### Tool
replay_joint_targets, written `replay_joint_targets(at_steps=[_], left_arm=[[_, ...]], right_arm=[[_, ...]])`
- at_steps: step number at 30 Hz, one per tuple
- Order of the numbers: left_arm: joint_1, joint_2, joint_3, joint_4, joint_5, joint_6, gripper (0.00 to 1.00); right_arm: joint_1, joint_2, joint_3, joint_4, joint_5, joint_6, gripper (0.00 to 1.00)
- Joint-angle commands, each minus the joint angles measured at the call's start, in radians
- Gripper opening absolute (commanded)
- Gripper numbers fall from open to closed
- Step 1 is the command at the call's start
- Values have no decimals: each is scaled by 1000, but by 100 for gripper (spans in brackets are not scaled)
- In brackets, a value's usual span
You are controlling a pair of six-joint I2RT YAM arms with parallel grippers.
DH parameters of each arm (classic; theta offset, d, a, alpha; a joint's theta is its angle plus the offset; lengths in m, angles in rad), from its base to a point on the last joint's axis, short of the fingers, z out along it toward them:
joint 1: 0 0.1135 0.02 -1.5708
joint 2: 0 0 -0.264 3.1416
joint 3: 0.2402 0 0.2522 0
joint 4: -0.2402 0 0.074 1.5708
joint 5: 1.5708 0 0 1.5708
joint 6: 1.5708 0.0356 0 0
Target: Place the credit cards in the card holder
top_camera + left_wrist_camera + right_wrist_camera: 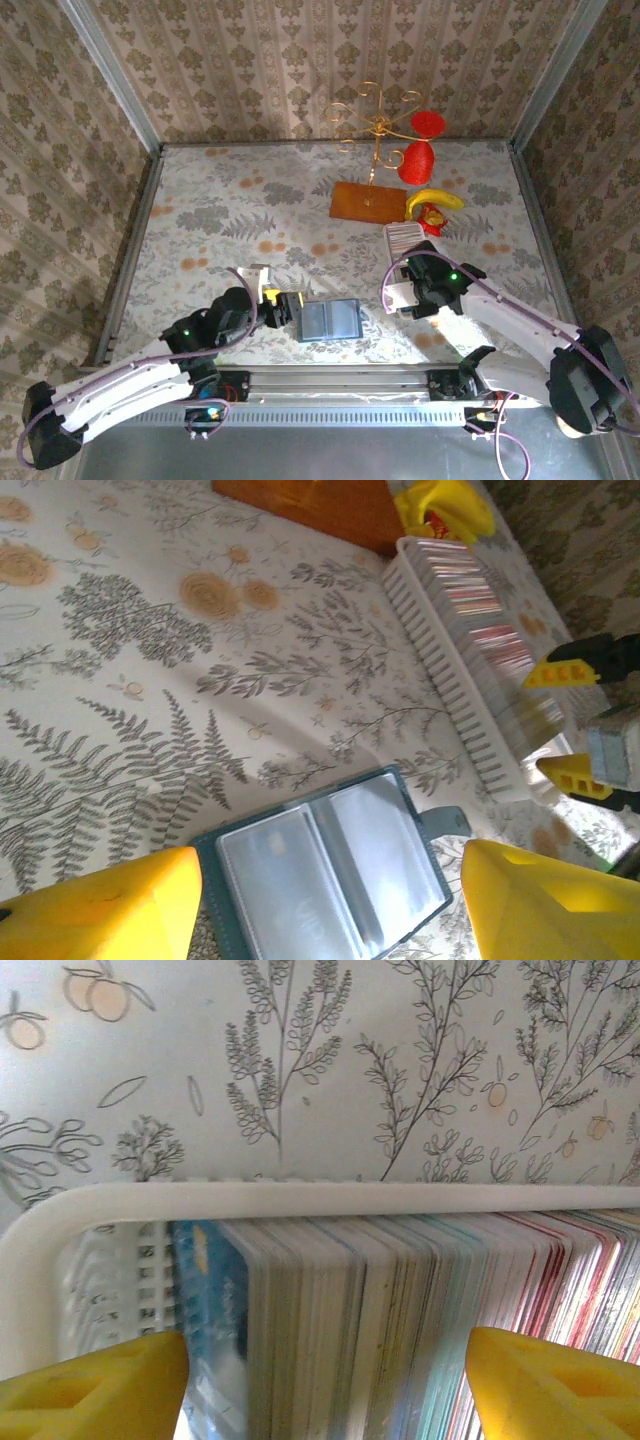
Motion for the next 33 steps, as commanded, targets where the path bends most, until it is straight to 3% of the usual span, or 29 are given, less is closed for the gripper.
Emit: replay_joint_targets(at_steps=[1,9,22,33], left_arm=[[-8,13,2,-33,-35,-35,70],[-8,60,16,-27,-5,-41,70],[-9,93,21,-35,19,-60,69],[-8,90,19,-47,17,-80,69]], right_arm=[[-5,11,-19,74,13,-27,74],[-5,6,-7,36,24,-52,67],[4,-71,-16,-46,5,-68,34],[10,-82,0,-45,1,-65,17]])
